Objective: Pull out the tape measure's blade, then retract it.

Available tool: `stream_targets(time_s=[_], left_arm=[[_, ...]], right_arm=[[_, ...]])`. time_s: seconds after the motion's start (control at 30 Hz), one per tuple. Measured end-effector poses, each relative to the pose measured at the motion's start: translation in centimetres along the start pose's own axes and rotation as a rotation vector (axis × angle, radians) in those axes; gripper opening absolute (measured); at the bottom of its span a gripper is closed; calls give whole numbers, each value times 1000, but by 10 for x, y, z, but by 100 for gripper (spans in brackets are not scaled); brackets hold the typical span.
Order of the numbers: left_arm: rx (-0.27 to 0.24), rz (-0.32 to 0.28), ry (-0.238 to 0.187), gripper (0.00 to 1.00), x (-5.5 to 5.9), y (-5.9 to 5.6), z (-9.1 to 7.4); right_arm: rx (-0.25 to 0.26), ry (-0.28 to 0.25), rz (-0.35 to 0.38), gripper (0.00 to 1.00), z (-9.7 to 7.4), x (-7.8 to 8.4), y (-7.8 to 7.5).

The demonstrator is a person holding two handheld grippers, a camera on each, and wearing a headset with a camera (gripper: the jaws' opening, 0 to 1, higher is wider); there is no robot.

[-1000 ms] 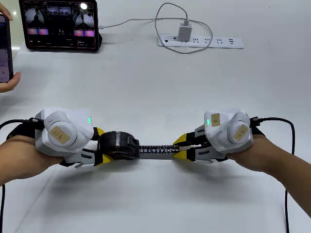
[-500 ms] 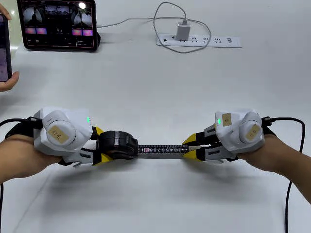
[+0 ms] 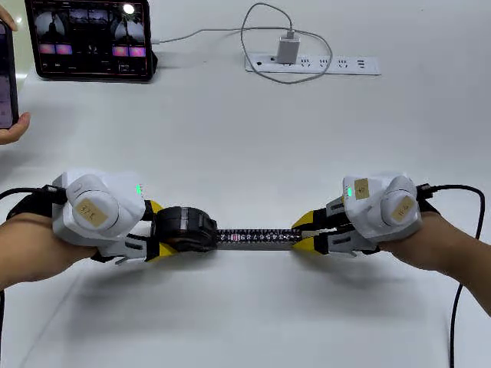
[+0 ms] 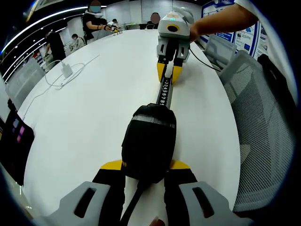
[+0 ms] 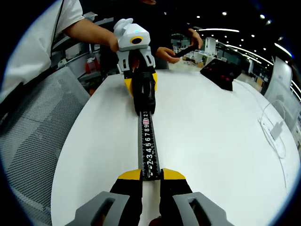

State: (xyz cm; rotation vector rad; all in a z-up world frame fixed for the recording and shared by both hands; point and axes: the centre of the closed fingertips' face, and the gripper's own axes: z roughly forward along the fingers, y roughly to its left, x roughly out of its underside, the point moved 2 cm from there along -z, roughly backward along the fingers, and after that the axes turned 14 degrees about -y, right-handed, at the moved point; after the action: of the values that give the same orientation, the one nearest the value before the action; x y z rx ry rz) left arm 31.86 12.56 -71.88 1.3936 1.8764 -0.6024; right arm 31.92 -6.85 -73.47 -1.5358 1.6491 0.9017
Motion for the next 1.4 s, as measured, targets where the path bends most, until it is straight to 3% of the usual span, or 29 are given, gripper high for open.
stream_targets(time_s=[0.23,1.4], left_arm=[[-1,0,1,26,0,0,0],[-2,2,2,26,0,0,0]], right_arm=[[-2,6,-8,9,-1,1,0],[9,65,2,9,-38,27,-6]])
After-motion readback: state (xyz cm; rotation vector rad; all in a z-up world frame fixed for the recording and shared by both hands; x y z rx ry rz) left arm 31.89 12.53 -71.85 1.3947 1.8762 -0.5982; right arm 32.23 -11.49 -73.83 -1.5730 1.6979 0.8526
